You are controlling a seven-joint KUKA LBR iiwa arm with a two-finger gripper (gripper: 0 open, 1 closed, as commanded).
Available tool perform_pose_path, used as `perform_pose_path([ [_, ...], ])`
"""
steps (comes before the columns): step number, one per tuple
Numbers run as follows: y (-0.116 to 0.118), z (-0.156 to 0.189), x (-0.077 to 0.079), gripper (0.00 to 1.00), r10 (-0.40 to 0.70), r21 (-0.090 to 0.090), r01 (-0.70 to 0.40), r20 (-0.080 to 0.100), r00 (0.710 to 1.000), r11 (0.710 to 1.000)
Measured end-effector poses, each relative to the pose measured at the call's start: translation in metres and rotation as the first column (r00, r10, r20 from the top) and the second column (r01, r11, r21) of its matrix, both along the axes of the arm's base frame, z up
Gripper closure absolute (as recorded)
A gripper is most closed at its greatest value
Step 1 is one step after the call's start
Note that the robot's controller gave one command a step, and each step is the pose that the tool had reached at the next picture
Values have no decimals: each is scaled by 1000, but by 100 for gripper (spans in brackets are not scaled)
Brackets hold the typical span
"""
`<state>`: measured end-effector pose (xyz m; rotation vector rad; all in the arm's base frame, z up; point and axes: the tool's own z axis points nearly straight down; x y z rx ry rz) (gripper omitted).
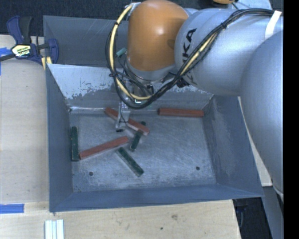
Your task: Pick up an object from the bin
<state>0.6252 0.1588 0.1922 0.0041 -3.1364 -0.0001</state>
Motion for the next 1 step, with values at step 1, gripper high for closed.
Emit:
perform_pose_path([
  [1,-1,5,2,0,-3,1,3,9,1000,1000],
])
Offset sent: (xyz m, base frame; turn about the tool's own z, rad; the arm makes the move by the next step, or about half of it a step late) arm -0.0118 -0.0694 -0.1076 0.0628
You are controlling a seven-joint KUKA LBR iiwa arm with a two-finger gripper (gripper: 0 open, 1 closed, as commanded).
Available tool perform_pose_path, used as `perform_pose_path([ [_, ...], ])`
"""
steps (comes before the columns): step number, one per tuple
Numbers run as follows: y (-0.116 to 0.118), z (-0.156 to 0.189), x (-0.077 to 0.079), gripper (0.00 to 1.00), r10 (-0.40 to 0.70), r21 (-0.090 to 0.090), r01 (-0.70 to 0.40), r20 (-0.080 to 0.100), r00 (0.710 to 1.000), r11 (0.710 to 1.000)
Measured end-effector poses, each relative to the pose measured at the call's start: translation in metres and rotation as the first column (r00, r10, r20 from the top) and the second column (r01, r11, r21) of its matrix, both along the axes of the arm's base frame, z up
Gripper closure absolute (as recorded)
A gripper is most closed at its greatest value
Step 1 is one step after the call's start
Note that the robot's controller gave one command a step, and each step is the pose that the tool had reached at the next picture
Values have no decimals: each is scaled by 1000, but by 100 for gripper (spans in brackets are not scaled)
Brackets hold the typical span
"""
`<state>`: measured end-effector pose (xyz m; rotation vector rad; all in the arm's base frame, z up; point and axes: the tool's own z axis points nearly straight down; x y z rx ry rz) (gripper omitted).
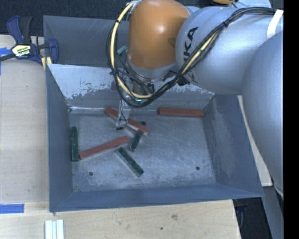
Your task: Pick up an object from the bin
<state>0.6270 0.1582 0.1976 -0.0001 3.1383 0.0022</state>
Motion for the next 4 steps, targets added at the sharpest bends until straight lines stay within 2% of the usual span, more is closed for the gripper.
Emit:
perform_pose_path([
  [1,-69,-111,-11,100,-61,1,61,5,998,998],
  [2,-69,-111,-11,100,-62,1,62,5,998,998],
  [3,-70,-47,-25,100,-43,-2,43,-6,999,999],
  [4,-75,-11,-21,100,-54,1,54,6,999,999],
])
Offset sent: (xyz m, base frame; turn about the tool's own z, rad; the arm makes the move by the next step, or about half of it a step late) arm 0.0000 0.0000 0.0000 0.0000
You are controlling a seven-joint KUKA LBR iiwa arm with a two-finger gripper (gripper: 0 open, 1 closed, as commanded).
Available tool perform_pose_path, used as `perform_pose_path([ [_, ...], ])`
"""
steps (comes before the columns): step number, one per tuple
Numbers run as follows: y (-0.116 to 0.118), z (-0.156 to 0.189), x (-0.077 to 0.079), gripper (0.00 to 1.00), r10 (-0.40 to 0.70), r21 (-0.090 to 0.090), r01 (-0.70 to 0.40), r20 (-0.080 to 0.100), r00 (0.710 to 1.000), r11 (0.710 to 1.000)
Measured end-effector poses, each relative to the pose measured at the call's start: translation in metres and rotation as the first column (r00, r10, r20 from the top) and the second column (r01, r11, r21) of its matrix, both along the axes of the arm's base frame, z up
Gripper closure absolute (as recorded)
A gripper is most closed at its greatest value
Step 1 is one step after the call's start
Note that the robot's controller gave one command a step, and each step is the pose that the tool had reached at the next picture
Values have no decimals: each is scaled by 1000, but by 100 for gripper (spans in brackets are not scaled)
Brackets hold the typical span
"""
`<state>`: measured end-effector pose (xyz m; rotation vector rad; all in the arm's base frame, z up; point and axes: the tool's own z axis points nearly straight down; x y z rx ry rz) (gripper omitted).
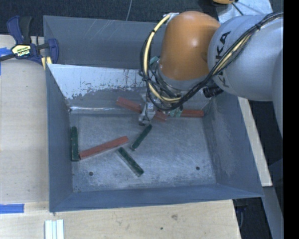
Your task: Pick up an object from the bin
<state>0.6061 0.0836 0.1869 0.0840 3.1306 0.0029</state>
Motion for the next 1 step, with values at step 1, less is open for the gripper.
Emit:
perform_pose_path([
  [1,41,29,-8,100,-2,-3,2,-9,1000,1000],
])
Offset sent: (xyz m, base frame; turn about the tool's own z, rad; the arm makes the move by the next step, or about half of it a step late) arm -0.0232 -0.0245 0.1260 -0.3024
